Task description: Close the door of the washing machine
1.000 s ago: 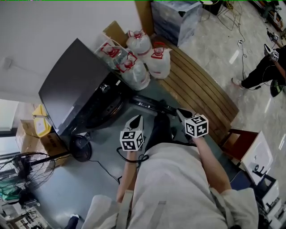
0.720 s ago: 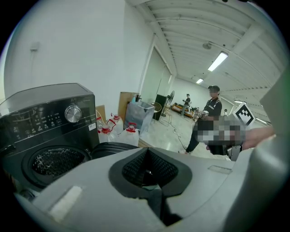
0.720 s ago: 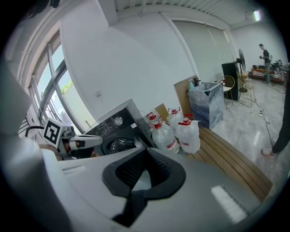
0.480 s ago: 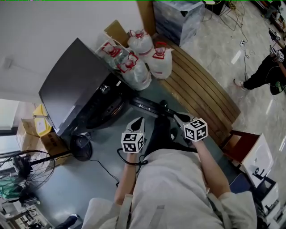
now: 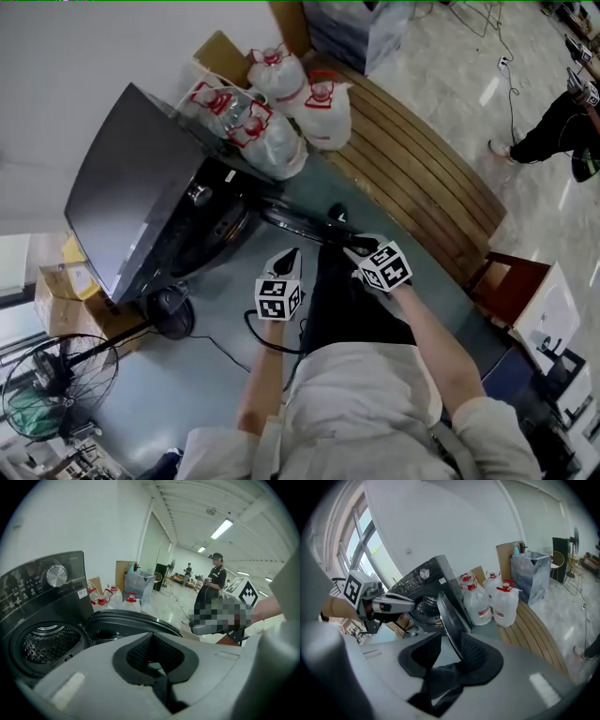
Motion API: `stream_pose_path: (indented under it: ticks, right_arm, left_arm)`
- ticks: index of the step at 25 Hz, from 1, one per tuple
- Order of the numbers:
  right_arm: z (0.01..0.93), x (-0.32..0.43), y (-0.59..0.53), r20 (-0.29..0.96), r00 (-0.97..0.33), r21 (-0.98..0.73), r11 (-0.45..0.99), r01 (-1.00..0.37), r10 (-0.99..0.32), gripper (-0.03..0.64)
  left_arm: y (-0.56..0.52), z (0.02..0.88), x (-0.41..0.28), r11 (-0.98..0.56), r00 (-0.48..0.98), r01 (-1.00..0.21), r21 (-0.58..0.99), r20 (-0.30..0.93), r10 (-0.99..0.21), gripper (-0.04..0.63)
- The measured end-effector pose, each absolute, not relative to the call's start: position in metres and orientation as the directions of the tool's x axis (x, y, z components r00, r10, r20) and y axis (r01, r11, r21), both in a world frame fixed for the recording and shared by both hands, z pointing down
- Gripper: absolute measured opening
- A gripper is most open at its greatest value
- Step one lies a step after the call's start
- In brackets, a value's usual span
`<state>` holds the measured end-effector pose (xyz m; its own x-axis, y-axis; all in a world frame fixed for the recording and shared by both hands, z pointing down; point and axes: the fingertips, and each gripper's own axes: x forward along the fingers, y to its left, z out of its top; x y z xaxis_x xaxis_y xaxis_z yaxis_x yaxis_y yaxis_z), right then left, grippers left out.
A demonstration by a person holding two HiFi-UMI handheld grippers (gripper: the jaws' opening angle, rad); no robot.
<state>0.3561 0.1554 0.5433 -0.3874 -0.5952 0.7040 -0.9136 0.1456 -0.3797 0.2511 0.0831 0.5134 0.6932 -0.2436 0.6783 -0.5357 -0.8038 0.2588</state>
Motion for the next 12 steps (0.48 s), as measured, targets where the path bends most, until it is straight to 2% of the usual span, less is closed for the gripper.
stream_pose_path:
  ticks: [5, 8, 10, 12]
  right_arm:
    - [0.573, 0.354, 0.163, 0.765, -0.372, -0.334, 0.17, -0.927, -0.525, 0.171]
    - [0.58, 0.355, 0.151, 0.772, -0.348, -0.303, 0.172, -0.937, -0.531, 0.171]
    - [0.586, 0.355, 0.14, 0.776, -0.316, -0.263, 0.176, -0.949, -0.545, 0.069]
    - [0.588, 0.353, 0.138, 0.773, -0.328, -0.268, 0.189, -0.945, -0.543, 0.035]
  left_arm:
    - [0.09, 0.554, 0.259, -0.773, 0.672, -0.558, 0.301, 0.711, -0.208, 0.006]
    - [0.091, 0.56, 0.268, -0.76, 0.676, -0.566, 0.32, 0.707, -0.205, 0.025]
    - [0.092, 0.563, 0.269, -0.752, 0.677, -0.57, 0.331, 0.708, -0.201, 0.025]
    - [0.094, 0.566, 0.267, -0.738, 0.676, -0.58, 0.345, 0.709, -0.2, 0.025]
